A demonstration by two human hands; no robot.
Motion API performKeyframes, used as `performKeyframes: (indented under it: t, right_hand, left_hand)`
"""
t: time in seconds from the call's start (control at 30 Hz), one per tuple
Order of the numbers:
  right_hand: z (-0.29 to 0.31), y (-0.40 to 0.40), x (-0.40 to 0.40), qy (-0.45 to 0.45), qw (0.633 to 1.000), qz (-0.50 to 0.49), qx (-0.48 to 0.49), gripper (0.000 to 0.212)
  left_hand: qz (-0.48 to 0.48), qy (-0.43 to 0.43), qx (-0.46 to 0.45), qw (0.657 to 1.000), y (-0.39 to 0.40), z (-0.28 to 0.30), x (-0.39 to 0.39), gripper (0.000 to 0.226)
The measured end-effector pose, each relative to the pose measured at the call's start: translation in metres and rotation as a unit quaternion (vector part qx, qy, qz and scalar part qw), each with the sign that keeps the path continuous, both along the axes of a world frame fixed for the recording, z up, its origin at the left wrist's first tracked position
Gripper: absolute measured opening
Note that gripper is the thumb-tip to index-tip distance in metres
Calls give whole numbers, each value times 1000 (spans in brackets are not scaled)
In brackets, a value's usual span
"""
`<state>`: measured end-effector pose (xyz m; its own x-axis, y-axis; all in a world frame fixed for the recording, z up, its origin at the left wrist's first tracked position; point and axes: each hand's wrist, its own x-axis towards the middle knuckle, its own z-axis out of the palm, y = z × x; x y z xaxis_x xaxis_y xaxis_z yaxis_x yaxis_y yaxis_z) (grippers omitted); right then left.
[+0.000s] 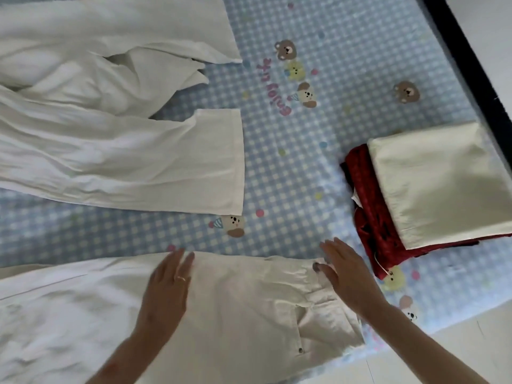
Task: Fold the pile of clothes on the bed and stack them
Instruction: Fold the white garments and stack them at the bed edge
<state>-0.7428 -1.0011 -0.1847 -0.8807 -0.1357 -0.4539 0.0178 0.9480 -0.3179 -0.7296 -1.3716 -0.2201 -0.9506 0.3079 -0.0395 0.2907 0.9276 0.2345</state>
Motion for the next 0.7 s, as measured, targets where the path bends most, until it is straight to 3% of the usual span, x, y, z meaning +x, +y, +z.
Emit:
performKeyframes:
  t: [0.1, 0.17, 0.27, 0.37, 0.5, 0.6, 0.7]
  right_hand:
    - [-26, -2, -22, -142, 988, 52, -3, 54]
    - [-34, 0, -24, -159, 984, 76, 0, 61]
    - [-30, 6, -23, -180, 980, 77, -19, 63]
    - [-21, 10, -38, -156, 985, 47, -57, 30]
    - [-14, 26, -101, -88, 993, -5, -81, 21]
    - [-33, 24, -141, -96, 995, 11, -13, 20]
    - [-55, 27, -155, -145, 988, 35, 25, 13]
  left_hand:
    - [39, -147, -83, 985, -18, -1, -46, 71]
    - [54, -222, -82, 970, -26, -2, -56, 43]
    - [35, -231, -15, 972, -38, -4, -68, 14]
    - [62, -237, 46, 968, -49, -1, -87, 17]
    - [122, -189, 121, 967, -52, -5, -123, 13]
    - [86, -180, 59, 978, -29, -25, -154, 15]
    - [113, -150, 4, 982, -17, -51, -157, 19]
